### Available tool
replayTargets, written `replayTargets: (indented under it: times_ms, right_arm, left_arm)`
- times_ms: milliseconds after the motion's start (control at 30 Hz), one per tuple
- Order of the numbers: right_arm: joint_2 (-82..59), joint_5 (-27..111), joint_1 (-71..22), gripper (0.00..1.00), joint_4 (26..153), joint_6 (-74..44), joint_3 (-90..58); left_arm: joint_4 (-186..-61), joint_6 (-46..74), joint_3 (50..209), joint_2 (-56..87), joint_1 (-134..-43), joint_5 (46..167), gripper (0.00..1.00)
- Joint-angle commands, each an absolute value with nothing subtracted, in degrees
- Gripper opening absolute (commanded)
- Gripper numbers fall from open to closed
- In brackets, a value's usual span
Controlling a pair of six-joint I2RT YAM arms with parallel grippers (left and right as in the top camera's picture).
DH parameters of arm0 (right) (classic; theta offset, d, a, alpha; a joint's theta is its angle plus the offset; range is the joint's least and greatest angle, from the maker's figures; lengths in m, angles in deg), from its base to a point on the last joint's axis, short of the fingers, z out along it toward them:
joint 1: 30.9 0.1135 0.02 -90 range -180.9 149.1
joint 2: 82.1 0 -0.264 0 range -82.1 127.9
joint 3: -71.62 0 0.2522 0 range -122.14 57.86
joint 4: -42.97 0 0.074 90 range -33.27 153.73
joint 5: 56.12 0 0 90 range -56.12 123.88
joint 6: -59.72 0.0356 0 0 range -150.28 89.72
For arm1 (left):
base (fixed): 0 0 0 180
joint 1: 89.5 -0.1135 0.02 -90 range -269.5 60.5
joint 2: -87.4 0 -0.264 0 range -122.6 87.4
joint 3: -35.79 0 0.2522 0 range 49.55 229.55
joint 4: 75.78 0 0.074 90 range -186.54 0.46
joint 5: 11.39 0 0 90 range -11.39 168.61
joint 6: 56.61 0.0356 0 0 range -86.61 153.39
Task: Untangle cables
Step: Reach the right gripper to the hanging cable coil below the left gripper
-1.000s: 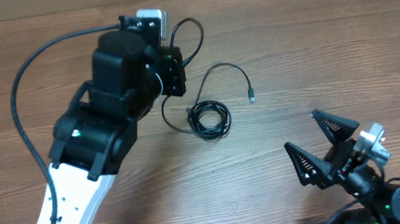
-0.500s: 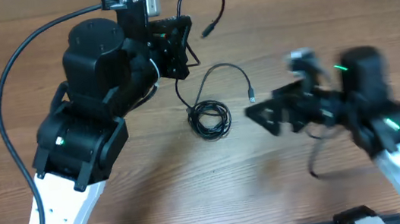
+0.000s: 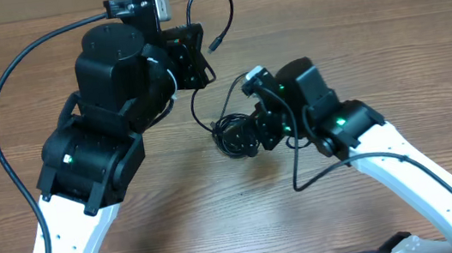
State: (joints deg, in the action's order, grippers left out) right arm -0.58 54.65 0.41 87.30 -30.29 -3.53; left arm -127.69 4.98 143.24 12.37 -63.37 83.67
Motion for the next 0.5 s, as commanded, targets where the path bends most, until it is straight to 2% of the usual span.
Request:
replayTargets:
  times_ms: [0,67,200,467]
  right_arm:
    - [3.55,53.36,2.12,0.99,85.83,-30.82,-3.86]
    - [6.06,52.81,2.58,0.96,84.79,-30.79,-3.86]
    - [8.2,52.79,2.79,0.85,83.47,-30.75,-3.86]
    - [8.42,51.52,2.79,0.82,83.17,-32.35,-2.72]
  left_arm:
    - [-128.24,4.61,144.25,13.01,-63.7,82.67,0.04]
    - [-128.72,4.61,144.25,13.01,-63.7,82.67,0.04]
    - [-129.36,4.61,144.25,13.01,-63.7,82.64,0.04]
    - [-129.31,2.38,144.25,13.01,-63.7,82.69,0.04]
